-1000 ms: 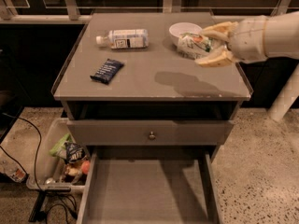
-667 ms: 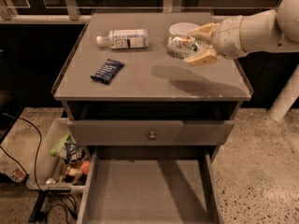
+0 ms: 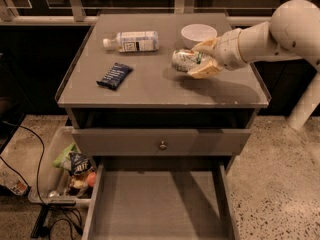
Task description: Pick 7up can from middle drawer and place on counter
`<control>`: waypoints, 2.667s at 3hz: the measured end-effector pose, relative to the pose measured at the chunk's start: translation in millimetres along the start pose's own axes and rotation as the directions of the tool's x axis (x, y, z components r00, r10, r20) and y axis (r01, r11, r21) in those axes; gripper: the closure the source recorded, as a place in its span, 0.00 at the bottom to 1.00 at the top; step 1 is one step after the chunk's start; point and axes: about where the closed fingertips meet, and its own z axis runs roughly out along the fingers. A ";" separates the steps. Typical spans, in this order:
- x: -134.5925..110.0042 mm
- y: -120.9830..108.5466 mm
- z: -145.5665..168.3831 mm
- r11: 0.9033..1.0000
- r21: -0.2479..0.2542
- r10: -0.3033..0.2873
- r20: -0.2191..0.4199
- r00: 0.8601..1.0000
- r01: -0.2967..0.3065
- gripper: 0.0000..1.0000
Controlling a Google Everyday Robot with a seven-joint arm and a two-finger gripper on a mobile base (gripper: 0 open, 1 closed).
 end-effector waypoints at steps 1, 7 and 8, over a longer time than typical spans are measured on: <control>7.7 8.5 15.7 0.998 -0.040 0.056 0.024 0.998 -0.055 1.00; 8.7 12.2 24.1 0.995 -0.059 0.078 0.041 0.996 -0.076 0.00; 8.7 12.2 24.1 0.995 -0.059 0.078 0.041 0.996 -0.076 0.00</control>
Offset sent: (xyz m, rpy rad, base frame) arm 0.0048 0.0118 -0.0286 0.0873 0.0982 0.0153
